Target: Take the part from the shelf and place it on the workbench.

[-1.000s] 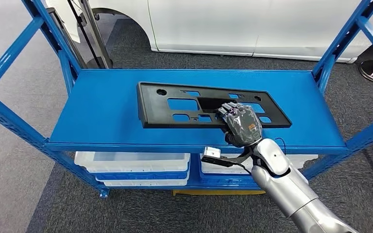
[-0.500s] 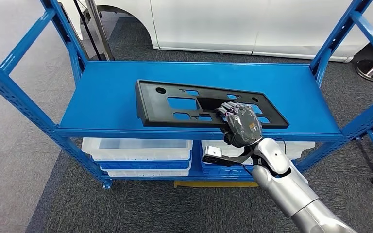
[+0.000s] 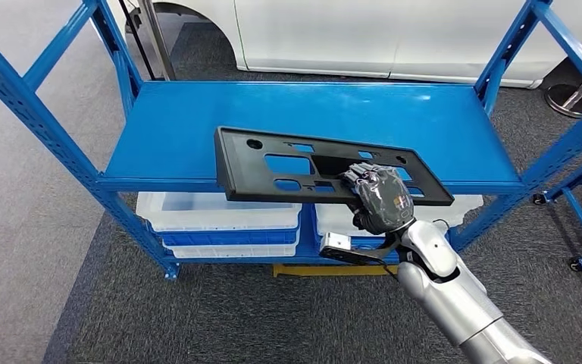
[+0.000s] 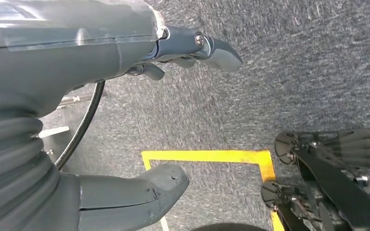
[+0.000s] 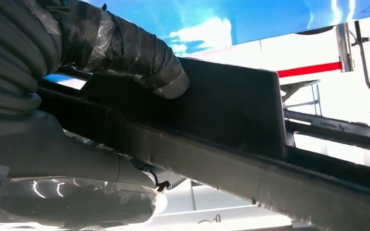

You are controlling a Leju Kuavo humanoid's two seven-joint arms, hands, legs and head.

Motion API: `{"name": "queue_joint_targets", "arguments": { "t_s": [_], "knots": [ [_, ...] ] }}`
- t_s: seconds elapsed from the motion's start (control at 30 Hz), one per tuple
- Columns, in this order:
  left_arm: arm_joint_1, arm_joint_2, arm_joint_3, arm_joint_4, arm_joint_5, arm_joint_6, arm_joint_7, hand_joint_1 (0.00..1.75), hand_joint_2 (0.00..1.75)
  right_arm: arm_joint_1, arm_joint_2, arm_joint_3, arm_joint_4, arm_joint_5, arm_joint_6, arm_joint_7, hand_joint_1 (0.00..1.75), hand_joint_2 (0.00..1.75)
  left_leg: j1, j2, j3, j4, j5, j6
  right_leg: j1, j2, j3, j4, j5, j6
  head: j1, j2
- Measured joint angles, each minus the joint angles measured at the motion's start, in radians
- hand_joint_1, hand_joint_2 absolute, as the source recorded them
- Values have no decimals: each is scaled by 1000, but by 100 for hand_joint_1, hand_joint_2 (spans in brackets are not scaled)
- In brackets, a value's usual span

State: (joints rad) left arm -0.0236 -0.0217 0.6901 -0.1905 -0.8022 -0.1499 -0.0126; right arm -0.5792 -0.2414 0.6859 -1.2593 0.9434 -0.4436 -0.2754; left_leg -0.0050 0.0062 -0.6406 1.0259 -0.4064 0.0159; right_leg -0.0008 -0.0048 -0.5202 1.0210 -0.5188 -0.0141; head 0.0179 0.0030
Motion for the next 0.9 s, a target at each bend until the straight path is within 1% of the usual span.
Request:
{"name": "queue_joint_targets", "arguments": {
  "t_s": [0.03, 0.07, 0.1, 0.13, 0.17, 0.2, 0.23, 0.27, 0.3, 0.33, 0.37, 0.4, 0.43, 0.47, 0.5, 0.53, 0.57, 0.6, 0.63, 0.67, 0.7, 0.73, 0.77, 0.8, 0.83, 0.87, 0.9],
  "knots": [
    [0, 0, 0, 0, 0, 0, 0, 0, 175, 0, 0, 0, 0, 0, 1, 0, 175, 175, 0, -1, -7, 8, -16, -6, -3, -3, -7, -6, 12, -7, 0, 0],
    [0, 0, 0, 0, 0, 0, 0, 0, 175, 0, 0, 0, -1, 0, 2, 0, 175, 175, 1, -3, -17, 33, -51, -11, -7, -6, -17, -12, 25, -13, 0, 0],
    [0, 0, 1, 0, 0, -1, 0, 0, 175, 0, -1, 0, -2, 0, 3, 0, 175, 175, 4, -3, -30, 76, -100, -16, -9, -8, -30, -14, 36, -17, -1, 0],
    [1, 1, 1, 0, 0, -1, 0, 0, 175, 1, -1, 0, -2, 0, 5, 0, 175, 175, 8, -3, -44, 134, -149, -22, -10, -8, -44, -13, 47, -20, -1, 0],
    [1, 1, 1, 0, -1, -2, 0, 0, 175, 2, -1, 0, -2, 0, 8, 0, 175, 175, 12, -3, -55, 196, -183, -27, -10, -8, -60, -10, 57, -19, -1, 0],
    [1, 1, 1, 0, -1, -2, 0, 0, 175, 4, -1, 0, -2, -1, 11, 0, 175, 175, 16, -3, -59, 245, -193, -32, -11, -8, -76, -7, 68, -17, -1, 0],
    [0, 1, 2, 0, -2, -2, 0, 0, 175, 6, -1, 0, -2, -1, 14, 0, 175, 175, 19, -3, -52, 269, -179, -37, -13, -8, -92, -2, 77, -14, -1, 0],
    [-1, 1, 3, 0, -2, -2, 0, 0, 175, 7, -1, 0, -2, -2, 15, 0, 175, 175, 23, -3, -29, 260, -148, -42, -16, -8, -110, 5, 85, -9, -1, 0],
    [-1, 1, 4, 0, -2, -2, 1, 0, 175, 8, -1, 0, -3, -2, 16, 0, 175, 175, 27, -3, 9, 219, -117, -46, -20, -9, -127, 13, 92, -3, -1, 0],
    [-2, 1, 4, 0, -2, -3, 1, 0, 175, 9, -1, -1, -4, -2, 16, 1, 175, 175, 30, -4, 59, 154, -105, -50, -22, -9, -143, 22, 98, 3, -2, 0],
    [-2, 1, 5, 0, -2, -3, 1, 0, 175, 9, -1, -2, -6, -4, 16, 1, 175, 175, 29, -6, 108, 82, -109, -48, -24, -9, -155, 30, 104, 10, -2, 0],
    [-2, 1, 6, 1, -2, -3, 2, 0, 175, 9, -1, -3, -8, -6, 18, 2, 175, 175, 27, -9, 140, 28, -121, -44, -24, -9, -163, 35, 113, 17, -2, 0],
    [-2, 1, 7, 1, -2, -4, 2, 0, 175, 10, -1, -4, -10, -10, 19, 3, 175, 175, 24, -11, 157, -4, -134, -39, -23, -9, -167, 34, 122, 23, -2, 0],
    [-2, 1, 8, 1, -2, -4, 0, 0, 175, 10, -1, -4, -11, -14, 23, 3, 175, 175, 20, -12, 157, -15, -134, -30, -23, -9, -169, 30, 133, 30, -2, 0],
    [-2, 1, 8, 1, -4, -4, -3, 0, 175, 11, -3, -5, -11, -19, 26, 5, 175, 175, 22, -10, 150, -16, -125, -22, -24, -8, -172, 26, 139, 36, -2, 0],
    [-3, -2, 9, 1, -8, 0, -7, 0, 175, 13, -4, -6, -12, -23, 29, 9, 175, 175, 23, -7, 143, -19, -116, -12, -25, -6, -178, 29, 130, 42, -2, 0],
    [-3, -10, 9, 1, -14, 8, -10, 0, 175, 16, -6, -8, -14, -26, 32, 13, 175, 175, 24, -2, 134, -23, -107, 0, -27, -5, -188, 47, 104, 46, -1, 0],
    [-4, -20, 8, 1, -21, 21, -10, 0, 175, 19, -8, -11, -16, -28, 34, 19, 175, 175, 25, 4, 126, -25, -98, 11, -28, -3, -202, 84, 62, 48, -1, 0],
    [-5, -34, 8, 1, -26, 33, -7, 0, 175, 22, -9, -13, -18, -29, 35, 23, 175, 175, 23, 9, 115, -25, -89, 18, -29, -2, -220, 140, 15, 50, -1, 0],
    [-5, -47, 7, 1, -29, 44, -5, 0, 175, 26, -10, -16, -19, -30, 36, 25, 175, 175, 20, 15, 104, -24, -81, 23, -29, 0, -237, 204, -23, 52, -1, 0],
    [-5, -57, 7, 1, -31, 52, -3, 0, 175, 29, -12, -19, -20, -30, 37, 27, 175, 175, 18, 20, 94, -23, -74, 25, -29, 1, -249, 262, -40, 54, -1, 0],
    [-6, -67, 7, 1, -33, 56, -2, 0, 175, 33, -14, -21, -20, -31, 38, 30, 175, 175, 15, 27, 84, -21, -68, 26, -28, 2, -251, 300, -33, 54, -1, 0],
    [-6, -74, 6, 1, -35, 59, -2, 0, 175, 37, -15, -23, -20, -31, 38, 32, 175, 175, 13, 35, 75, -19, -63, 25, -27, 1, -237, 302, -6, 53, 0, 0],
    [-5, -80, 6, 2, -36, 58, -2, 0, 175, 42, -17, -25, -21, -32, 38, 34, 175, 175, 11, 43, 67, -15, -60, 24, -25, -5, -204, 270, 26, 49, -1, 0],
    [-4, -87, 6, 2, -36, 57, -3, 0, 175, 46, -18, -27, -25, -33, 38, 35, 175, 175, 10, 52, 61, -12, -58, 23, -22, -19, -156, 207, 46, 43, -1, 0],
    [-3, -91, 6, 2, -36, 54, -3, 0, 175, 48, -20, -30, -29, -34, 38, 37, 175, 175, 7, 60, 58, -8, -56, 20, -15, -38, -107, 136, 49, 36, -1, 0],
    [-2, -95, 6, 3, -37, 52, -4, 0, 175, 50, -22, -33, -35, -34, 38, 39, 175, 175, 5, 69, 56, -6, -54, 16, -9, -54, -69, 76, 41, 29, -1, 0]
  ]
}}
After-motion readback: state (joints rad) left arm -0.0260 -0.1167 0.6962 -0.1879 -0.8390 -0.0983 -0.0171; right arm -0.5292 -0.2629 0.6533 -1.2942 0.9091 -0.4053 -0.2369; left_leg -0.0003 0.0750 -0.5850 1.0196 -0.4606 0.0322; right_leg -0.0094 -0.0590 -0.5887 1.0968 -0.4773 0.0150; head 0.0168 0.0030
